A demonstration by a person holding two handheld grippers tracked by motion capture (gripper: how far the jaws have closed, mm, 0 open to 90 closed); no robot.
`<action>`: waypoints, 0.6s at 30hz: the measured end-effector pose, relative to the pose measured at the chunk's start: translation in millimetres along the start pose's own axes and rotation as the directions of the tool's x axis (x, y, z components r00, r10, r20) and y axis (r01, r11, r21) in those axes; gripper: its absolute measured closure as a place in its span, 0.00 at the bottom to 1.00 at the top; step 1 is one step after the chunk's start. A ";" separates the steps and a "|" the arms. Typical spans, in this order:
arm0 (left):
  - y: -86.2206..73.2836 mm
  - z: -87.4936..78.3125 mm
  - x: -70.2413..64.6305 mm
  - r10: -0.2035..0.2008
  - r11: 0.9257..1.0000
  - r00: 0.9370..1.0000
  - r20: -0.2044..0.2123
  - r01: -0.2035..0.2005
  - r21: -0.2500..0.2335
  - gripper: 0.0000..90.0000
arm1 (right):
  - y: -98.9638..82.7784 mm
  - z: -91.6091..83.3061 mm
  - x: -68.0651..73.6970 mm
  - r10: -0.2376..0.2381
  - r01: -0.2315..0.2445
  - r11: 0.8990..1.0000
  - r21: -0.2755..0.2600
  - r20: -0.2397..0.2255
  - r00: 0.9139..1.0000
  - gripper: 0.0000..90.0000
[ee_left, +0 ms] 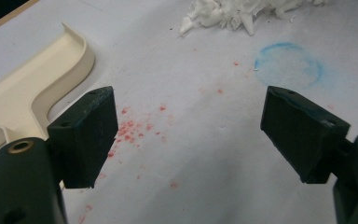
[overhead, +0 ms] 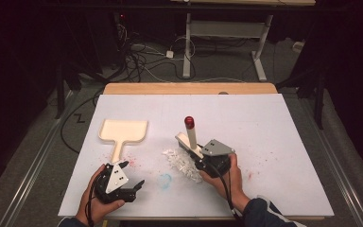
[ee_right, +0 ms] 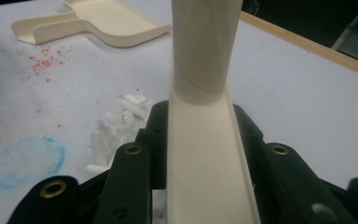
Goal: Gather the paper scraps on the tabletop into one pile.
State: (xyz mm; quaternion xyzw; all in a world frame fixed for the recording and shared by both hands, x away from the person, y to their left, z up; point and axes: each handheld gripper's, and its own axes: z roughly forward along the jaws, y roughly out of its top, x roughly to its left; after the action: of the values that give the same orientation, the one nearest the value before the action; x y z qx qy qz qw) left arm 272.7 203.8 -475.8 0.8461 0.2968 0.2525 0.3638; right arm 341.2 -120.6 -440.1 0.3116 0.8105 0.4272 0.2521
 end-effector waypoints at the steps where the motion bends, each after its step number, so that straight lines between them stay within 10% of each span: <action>1: -0.1 0.1 -0.1 0.000 1.000 1.000 0.001 0.000 0.000 0.20 | -0.4 -2.7 -3.3 -0.001 0.001 1.000 -0.004 0.000 1.000 0.75; 11: 0.7 -0.1 -1.8 0.005 1.000 1.000 -0.008 -0.005 0.005 0.20 | -1.2 -51.0 -36.9 -0.035 0.032 0.998 -0.051 -0.042 0.999 0.75; 18: -0.9 -1.5 -0.8 -0.002 1.000 1.000 -0.011 0.002 0.008 0.20 | -14.7 -95.7 -54.1 -0.055 0.059 0.998 0.020 -0.141 0.988 0.75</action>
State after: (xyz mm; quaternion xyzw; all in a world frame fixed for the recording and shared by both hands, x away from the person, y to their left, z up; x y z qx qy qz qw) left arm 270.9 204.4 -475.7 0.8458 0.3007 0.2556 0.3591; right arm 309.1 -217.2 -396.2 0.2605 0.8399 0.4309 0.2026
